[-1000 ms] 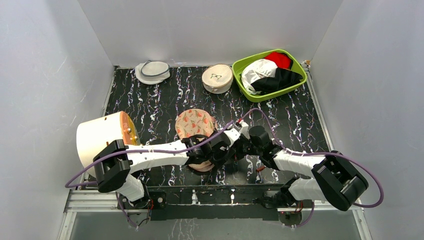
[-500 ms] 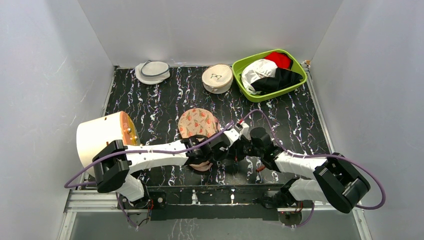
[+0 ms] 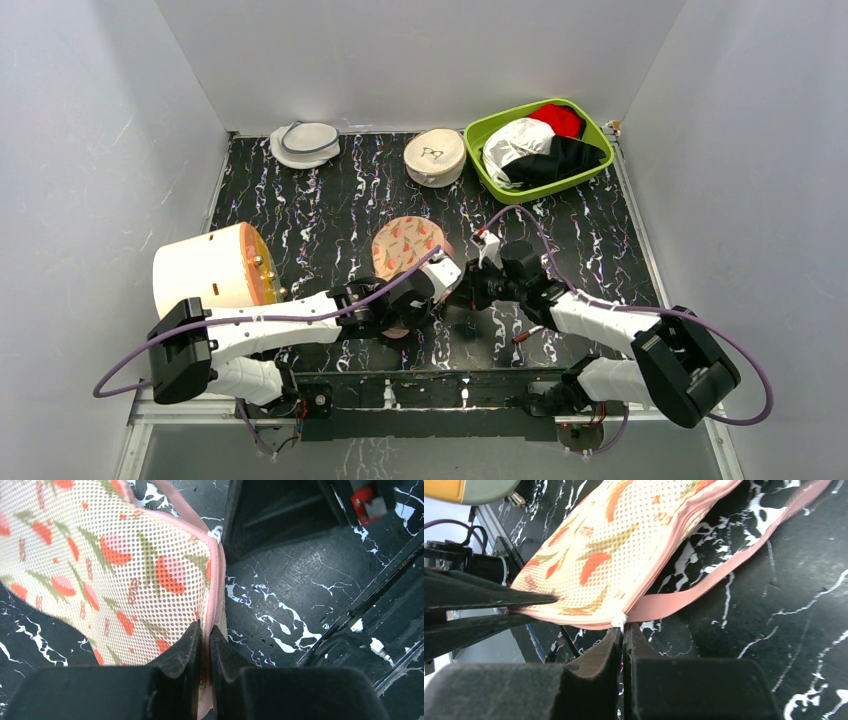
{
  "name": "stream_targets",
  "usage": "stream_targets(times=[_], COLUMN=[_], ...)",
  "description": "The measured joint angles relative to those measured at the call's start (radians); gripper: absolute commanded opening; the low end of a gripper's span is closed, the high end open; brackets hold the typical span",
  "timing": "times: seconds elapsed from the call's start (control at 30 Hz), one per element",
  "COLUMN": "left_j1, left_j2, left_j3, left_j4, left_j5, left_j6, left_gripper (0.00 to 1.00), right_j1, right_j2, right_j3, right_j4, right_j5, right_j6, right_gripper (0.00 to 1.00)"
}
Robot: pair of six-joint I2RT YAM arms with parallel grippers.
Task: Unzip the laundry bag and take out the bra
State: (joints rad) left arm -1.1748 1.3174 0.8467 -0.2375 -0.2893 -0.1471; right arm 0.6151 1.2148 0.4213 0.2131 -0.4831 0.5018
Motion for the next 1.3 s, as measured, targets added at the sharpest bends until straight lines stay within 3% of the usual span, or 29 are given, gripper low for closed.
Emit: stream_targets(times=[0.43, 0.57, 0.77, 0.97, 1.07, 1.3], left_j1=[0.001, 0.001, 0.001, 0.001, 0.001, 0.001], left_j2=[-0.014, -0.012, 0.058, 0.109, 0.116, 0.219], left_j3=[-0.022, -0.021, 0.027, 0.089, 0.092, 0.158], left_j4=[0.025, 0.016, -0.030, -0.049, -0.048, -0.085], left_j5=[0.006, 0.017, 0.035, 0.047, 0.046, -0.040], left_j6=[0.016, 0.019, 0.015, 0.010, 0.006, 0.000], left_gripper=[0.02, 0.18, 0.54, 0.78, 0.76, 0.51], right_j1=[-0.152, -0.154, -0.135, -0.091, -0.078, -0.066], right_j2=[0.190, 0.188, 0.142, 0.099, 0.077, 0.049], right_j3=[0.111, 0.085, 0.000, -0.027, -0.050, -0.074], right_j4=[-0.066, -0.012, 0.074, 0.149, 0.184, 0.214], right_j5=[-0.122, -0.150, -0.148, -0.139, -0.136, -0.124], right_j6=[-0.074, -0.039, 0.036, 0.094, 0.116, 0.152], right_gripper=[0.00, 0.00, 0.00, 0.00, 0.00, 0.00])
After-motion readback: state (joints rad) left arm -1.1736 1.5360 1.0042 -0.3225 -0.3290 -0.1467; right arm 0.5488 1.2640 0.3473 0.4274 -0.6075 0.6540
